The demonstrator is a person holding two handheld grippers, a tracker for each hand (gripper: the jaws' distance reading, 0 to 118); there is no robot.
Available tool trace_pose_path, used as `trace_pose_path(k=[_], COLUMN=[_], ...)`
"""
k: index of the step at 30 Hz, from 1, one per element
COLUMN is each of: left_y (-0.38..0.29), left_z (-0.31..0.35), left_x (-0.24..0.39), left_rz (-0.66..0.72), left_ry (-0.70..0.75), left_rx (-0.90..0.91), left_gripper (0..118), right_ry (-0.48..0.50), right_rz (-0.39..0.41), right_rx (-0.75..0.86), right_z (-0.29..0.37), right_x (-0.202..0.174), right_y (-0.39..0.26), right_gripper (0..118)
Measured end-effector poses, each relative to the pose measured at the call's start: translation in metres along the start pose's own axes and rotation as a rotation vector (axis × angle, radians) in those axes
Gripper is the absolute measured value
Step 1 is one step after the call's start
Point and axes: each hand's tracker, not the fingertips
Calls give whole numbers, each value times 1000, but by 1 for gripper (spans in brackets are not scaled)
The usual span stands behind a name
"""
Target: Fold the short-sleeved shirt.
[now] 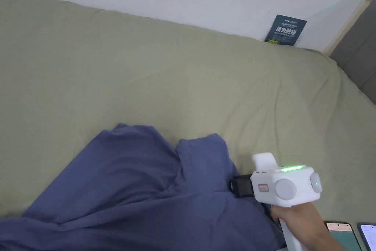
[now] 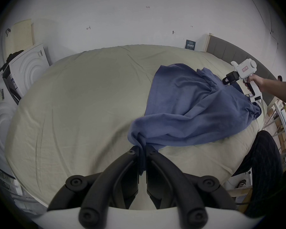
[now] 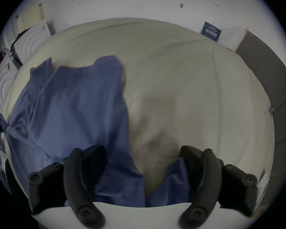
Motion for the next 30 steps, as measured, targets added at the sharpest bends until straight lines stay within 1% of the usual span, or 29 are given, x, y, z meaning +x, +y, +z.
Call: trace_pose_path(k=[1, 3, 4, 5, 6, 7, 8, 10, 12, 14, 15, 19, 20, 23, 24, 26, 28, 30], left_y=[1, 2, 2, 2, 3, 4, 8, 12, 16, 23, 31, 59, 75, 111, 125, 151, 177, 210], left_z=[-1, -1, -1, -1, -1, -2, -1, -1, -3, -2, 0, 3, 14, 30, 35, 45, 55, 71], left_x=[0, 2, -1, -1, -1, -1, 0, 0, -1, -1, -2, -13, -9, -8, -3, -6, -11, -15], left_rz=[1, 2, 2, 0, -1, 2, 7, 24, 44, 51, 75, 123, 119, 153, 169, 219, 255, 269], left_ry=[-2, 1, 1, 0, 5, 8, 12, 26, 31, 64, 63, 39, 32, -4, -16, -32, -35, -19], left_rx=[0, 1, 1, 0, -1, -4, -8, -3, 10, 40, 65, 127, 185, 262, 293, 348, 415, 488], left_gripper=[7, 7, 7, 7, 7, 7, 7, 7, 7, 7, 7, 7, 7, 7, 7, 7, 7, 7], right_ry=[-3, 43, 54, 85, 80, 87, 109, 145, 147, 171, 183, 162, 168, 142, 140, 130, 118, 94], right_rz=[-1, -7, -2, 3, 1, -2, -16, -50, -90, -145, -154, -132, -133, -122, -122, -147, -145, -120], right_rx=[48, 44, 45, 39, 28, 24, 21, 57, 137, 202, 237, 350, 378, 462, 494, 552, 613, 676], right_z=[8, 13, 15, 16, 16, 17, 18, 42, 63, 80, 95, 170, 188, 236, 253, 289, 320, 348], right_x=[-4, -8, -9, -11, -12, -13, -11, -14, -13, -4, -3, -9, -9, -7, -5, -2, 3, 11], right_y=[-3, -2, -2, -3, -2, -2, -1, -1, 3, 5, 9, 26, 32, 56, 63, 74, 89, 110], right_gripper=[89, 68, 47, 28, 14, 5, 4, 4, 3, 3, 3, 3, 3, 3, 3, 3, 3, 3])
